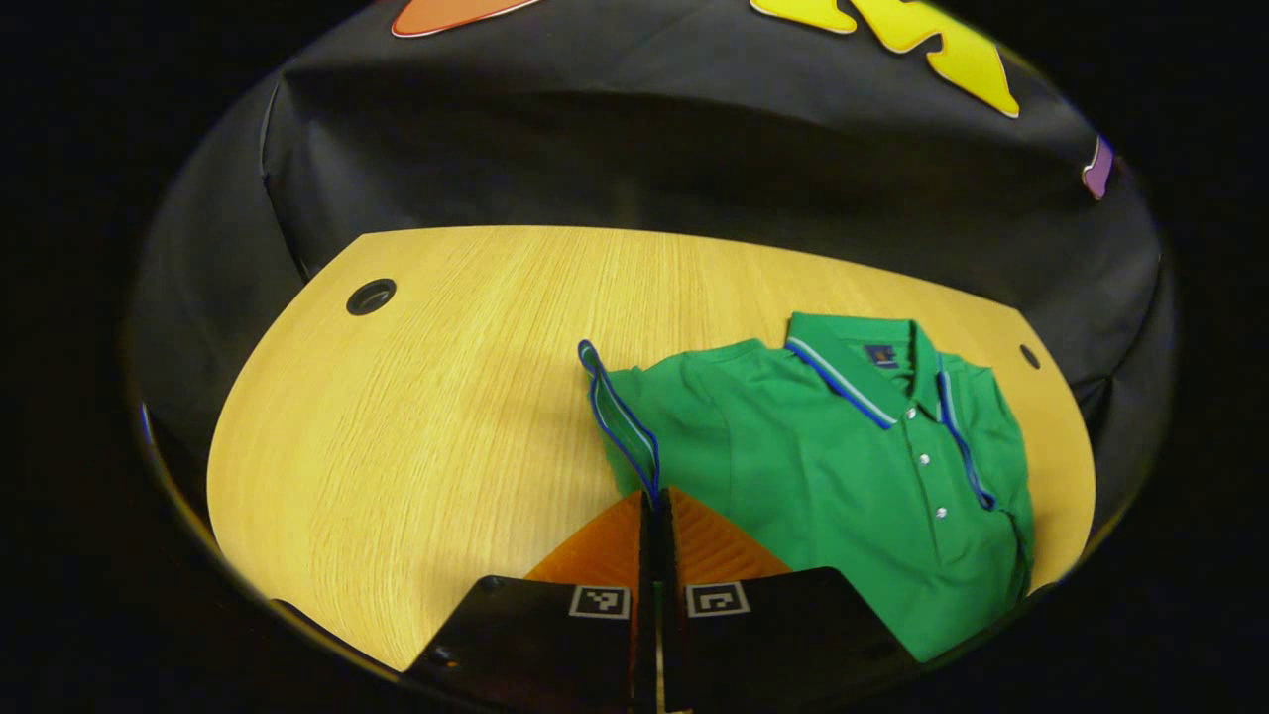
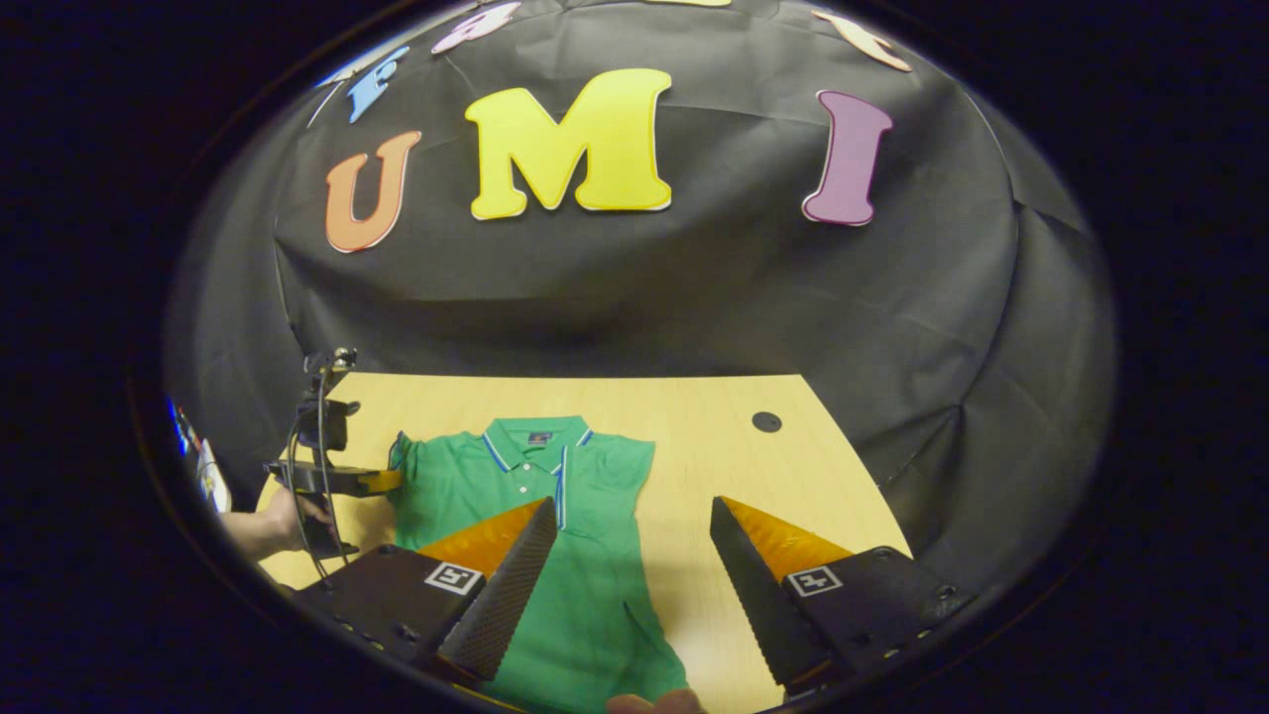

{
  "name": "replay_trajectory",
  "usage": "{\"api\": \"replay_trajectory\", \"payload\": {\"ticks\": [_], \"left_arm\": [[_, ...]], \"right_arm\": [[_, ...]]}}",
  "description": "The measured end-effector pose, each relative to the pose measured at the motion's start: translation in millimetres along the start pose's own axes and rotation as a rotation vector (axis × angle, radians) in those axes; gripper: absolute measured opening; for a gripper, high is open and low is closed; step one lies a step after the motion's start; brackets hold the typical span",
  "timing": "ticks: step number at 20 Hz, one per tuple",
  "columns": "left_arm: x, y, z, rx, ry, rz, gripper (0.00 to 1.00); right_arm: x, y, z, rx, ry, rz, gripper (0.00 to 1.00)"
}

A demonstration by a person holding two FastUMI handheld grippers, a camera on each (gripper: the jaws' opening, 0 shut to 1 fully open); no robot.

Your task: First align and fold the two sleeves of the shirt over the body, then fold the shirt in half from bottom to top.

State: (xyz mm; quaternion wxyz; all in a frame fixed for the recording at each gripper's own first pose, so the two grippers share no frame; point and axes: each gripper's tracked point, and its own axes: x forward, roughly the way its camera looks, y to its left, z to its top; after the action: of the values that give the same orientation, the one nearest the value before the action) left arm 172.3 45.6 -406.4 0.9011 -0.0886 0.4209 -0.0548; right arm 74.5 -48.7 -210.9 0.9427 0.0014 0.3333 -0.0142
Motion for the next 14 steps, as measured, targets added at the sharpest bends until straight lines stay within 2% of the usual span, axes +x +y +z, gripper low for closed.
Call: {"api": "replay_trajectory", "payload": {"ticks": [3, 7, 10, 14], "left_arm": [[-10.8, -5.3, 14.8, 0.02, -0.031, -0.013, 0.06], [-26.2, -35.8, 37.8, 0.075, -0.06, -0.037, 0.06], [-25.9, -69.5, 45.8, 0.137, -0.054, -0.037, 0.06], [-13.5, -138.1, 39.9, 0.15, -0.032, -0.1, 0.06]], "right_arm": [[0.3, 6.2, -1.2, 0.001, -0.001, 0.019, 0.95], [-4.4, 6.5, 1.4, 0.018, -0.011, 0.035, 0.95], [-16.0, -4.5, 6.2, 0.022, -0.042, 0.016, 0.95], [-32.5, -18.2, 1.2, 0.016, -0.057, -0.003, 0.96]]}}
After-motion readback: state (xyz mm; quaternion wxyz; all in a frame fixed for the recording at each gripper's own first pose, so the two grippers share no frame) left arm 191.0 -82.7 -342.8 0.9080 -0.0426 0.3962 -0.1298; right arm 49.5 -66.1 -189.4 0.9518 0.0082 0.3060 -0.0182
